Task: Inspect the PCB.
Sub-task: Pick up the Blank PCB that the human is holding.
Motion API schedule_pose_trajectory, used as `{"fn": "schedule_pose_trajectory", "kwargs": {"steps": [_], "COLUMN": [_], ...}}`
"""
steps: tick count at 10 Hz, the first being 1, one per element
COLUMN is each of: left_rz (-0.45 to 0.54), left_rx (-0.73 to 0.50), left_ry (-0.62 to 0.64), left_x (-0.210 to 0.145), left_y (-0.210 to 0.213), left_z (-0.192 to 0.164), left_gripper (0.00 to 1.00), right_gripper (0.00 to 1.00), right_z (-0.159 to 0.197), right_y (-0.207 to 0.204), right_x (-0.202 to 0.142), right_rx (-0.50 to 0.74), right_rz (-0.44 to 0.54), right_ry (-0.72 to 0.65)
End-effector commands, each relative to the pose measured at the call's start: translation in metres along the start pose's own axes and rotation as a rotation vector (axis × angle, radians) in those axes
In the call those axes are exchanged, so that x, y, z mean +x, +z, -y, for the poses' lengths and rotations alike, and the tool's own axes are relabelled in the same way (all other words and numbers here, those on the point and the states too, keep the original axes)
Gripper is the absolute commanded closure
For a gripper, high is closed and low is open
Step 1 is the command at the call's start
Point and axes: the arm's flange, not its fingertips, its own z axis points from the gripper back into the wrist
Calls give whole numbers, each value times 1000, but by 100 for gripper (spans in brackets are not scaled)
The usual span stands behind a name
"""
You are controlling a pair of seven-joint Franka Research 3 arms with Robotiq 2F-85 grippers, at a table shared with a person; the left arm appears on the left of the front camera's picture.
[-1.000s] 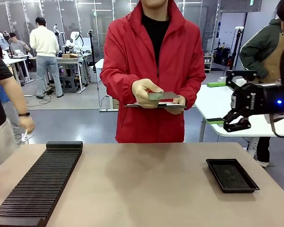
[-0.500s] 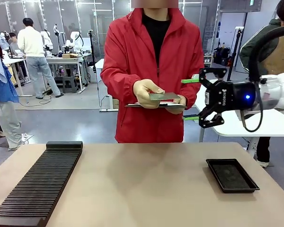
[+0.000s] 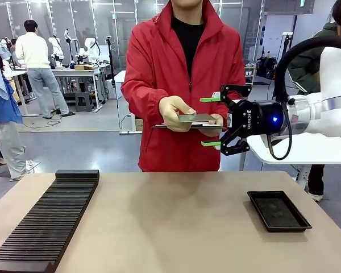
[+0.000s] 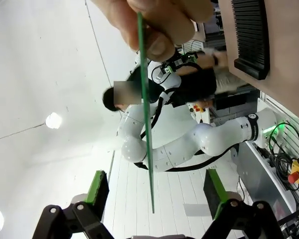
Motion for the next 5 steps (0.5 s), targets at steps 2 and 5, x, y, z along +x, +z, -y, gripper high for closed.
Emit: {"fn": "schedule_pose_trajectory", "kwargs": {"steps": [2,5], "left_rz": [-6,-6], "left_rx": [-7,-7], "left_ry": [2,2], "left_x": [-2,-2], "left_y": [0,0], "left_z": [1,1], "left_gripper": [0,0], "right_gripper": [22,52], "right_z": [3,3], "right_y": [-2,-1], "right_x": [5,6], "right_rx": [29,32], "right_rz": [-22,-21], "right_ry": [19,19]}}
